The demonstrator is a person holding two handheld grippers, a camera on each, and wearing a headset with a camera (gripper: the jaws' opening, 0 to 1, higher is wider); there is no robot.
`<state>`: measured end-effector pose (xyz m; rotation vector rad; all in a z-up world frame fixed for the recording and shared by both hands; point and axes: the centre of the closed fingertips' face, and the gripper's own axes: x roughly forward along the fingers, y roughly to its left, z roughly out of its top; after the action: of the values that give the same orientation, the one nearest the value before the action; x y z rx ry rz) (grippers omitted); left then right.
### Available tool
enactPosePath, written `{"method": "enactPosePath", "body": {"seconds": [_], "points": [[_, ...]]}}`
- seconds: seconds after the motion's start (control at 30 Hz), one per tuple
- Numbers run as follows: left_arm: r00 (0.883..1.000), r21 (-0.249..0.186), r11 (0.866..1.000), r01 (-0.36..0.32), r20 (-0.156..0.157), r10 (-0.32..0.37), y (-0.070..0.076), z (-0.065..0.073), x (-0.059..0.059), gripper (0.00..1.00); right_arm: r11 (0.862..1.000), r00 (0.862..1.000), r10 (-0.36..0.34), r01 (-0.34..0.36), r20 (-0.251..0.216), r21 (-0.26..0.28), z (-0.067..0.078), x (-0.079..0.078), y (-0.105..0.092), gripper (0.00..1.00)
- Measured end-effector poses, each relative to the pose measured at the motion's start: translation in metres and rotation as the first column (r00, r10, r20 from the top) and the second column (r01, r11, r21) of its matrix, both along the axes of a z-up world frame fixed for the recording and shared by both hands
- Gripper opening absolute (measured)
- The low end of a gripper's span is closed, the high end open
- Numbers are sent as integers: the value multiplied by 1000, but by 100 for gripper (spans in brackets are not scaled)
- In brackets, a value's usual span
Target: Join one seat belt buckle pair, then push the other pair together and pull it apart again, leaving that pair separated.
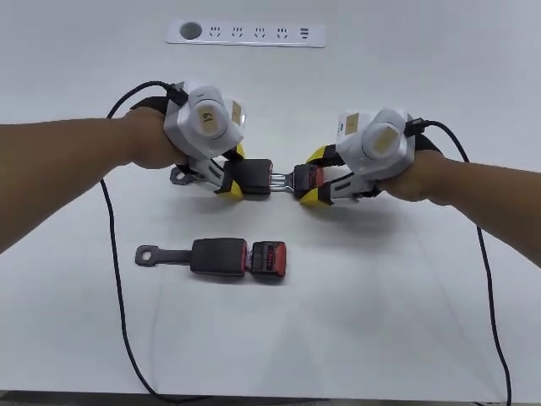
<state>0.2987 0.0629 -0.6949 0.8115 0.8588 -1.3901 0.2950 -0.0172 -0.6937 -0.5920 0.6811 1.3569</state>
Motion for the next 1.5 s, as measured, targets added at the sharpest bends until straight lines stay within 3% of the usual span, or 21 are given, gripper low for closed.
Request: {"method": "enactPosePath", "body": {"seconds": [0.13, 0.53, 0.77, 1.5], "points": [[1000, 6, 1000, 5, 0, -5, -1, 0, -1, 34, 1000, 1000, -4, 4, 3, 9, -2, 2, 9, 34], [1000, 17, 1000, 11, 1, -11, -1, -1, -1, 33, 1000, 1000, -31, 31, -3, 6, -3, -2, 12, 33], [1000, 15, 1000, 18, 1, -18, -3, 0, -1, 32, 999, 999, -39, 40, -10, 32, -2, -2, 21, 33], [1000, 15, 1000, 8, -4, -8, -1, 2, -2, 32, 999, 999, -32, 32, -13, 0, 0, 0, 30, 32]]}}
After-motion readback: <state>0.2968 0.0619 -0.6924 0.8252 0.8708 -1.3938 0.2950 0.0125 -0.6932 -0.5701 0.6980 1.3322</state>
